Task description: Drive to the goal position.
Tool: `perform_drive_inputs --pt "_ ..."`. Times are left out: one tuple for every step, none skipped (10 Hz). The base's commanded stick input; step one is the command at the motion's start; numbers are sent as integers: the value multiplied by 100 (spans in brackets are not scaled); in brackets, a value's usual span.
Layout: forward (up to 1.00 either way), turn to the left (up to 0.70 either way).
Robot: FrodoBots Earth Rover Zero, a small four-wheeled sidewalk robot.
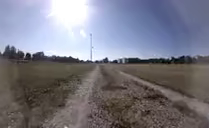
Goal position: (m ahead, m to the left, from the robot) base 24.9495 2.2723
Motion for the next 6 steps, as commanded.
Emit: perform_drive_inputs --pt "50 0" --pt "50 0" --pt "50 0" --pt "50 0" --pt "50 0" --pt "50 0"
